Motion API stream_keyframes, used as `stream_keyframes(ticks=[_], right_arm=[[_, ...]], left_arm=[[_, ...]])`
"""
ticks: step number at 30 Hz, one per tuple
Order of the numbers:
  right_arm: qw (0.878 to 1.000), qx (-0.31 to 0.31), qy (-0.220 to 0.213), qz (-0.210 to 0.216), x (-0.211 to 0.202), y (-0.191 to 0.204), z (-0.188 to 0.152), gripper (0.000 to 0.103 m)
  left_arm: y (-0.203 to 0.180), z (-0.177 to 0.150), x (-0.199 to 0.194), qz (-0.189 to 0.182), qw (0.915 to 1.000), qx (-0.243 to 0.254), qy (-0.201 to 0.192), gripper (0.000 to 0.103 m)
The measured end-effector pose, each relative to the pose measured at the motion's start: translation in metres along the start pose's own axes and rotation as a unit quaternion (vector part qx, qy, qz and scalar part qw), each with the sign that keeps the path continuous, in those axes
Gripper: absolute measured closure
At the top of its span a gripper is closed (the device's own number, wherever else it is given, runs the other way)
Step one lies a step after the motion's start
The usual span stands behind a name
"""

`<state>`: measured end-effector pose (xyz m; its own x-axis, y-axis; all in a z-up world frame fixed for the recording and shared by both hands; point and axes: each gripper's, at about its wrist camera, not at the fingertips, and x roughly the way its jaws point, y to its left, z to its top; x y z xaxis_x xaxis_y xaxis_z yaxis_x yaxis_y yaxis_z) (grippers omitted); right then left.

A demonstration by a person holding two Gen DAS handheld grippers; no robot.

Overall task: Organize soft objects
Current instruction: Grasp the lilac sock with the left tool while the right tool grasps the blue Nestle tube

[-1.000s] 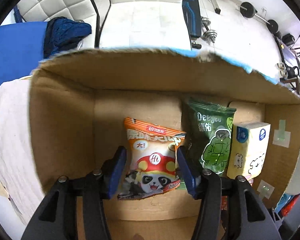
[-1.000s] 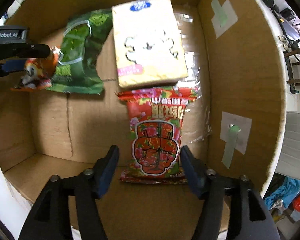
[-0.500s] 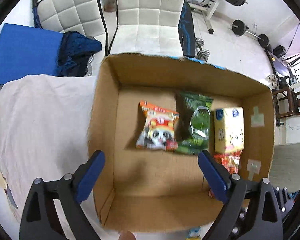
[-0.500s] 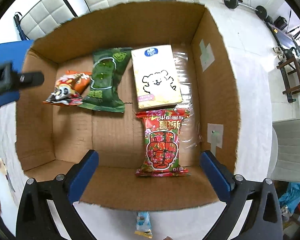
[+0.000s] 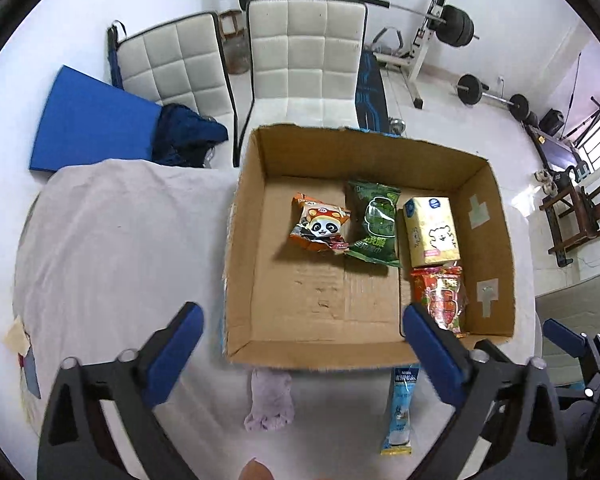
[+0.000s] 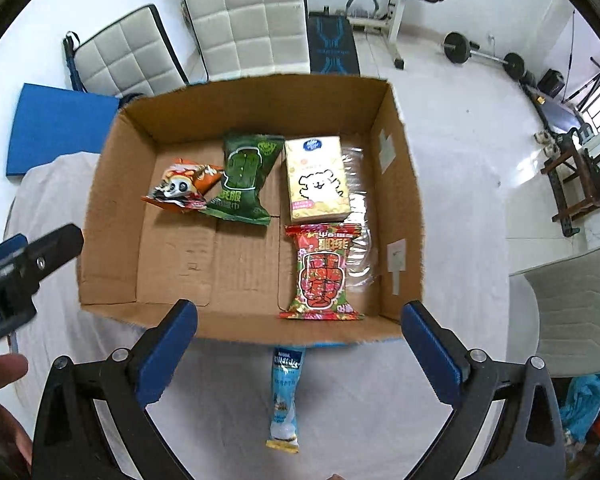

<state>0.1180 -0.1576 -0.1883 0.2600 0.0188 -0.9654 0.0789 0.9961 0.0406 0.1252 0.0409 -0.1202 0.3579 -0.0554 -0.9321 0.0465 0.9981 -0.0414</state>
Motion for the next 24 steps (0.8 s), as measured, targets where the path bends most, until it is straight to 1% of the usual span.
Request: stream_keyframes(ticks=[3, 6, 12, 15, 18, 21, 24], right_arm=[[1.000, 0.005, -0.015, 0.002, -0.021, -0.004, -0.009, 0.000], [1.000, 0.013, -0.027, 0.008, -0.042, -0.009, -0.017, 0.000], [0.998, 0.018, -0.063, 0.012, -0.084, -0.015, -0.028, 0.000], [0.997, 0.020, -0.074, 0.018, -0.099, -0.017, -0.030, 0.000], [0.997, 0.022, -0.076, 0.024, -0.104, -0.016, -0.031, 0.000], [0.997, 0.023, -0.067, 0.027, -0.100, -0.013, -0.035, 0.000], [0.999, 0.019, -0.041, 0.029, -0.081, -0.008, -0.041, 0.000]], left_arm=[[-0.002, -0.009, -0.017, 0.002, 0.9999, 0.000, -0.016, 0.000], [-0.002, -0.015, -0.035, -0.009, 0.9996, -0.005, -0.025, 0.000], [0.000, -0.022, -0.063, -0.015, 0.9986, -0.015, -0.048, 0.000], [0.003, -0.023, -0.073, -0.008, 0.9979, -0.017, -0.062, 0.000], [0.005, -0.026, -0.076, -0.003, 0.9978, -0.019, -0.064, 0.000], [0.010, -0.033, -0.070, 0.011, 0.9981, -0.015, -0.058, 0.000], [0.017, -0.043, -0.049, 0.028, 0.9990, -0.012, -0.033, 0.000]])
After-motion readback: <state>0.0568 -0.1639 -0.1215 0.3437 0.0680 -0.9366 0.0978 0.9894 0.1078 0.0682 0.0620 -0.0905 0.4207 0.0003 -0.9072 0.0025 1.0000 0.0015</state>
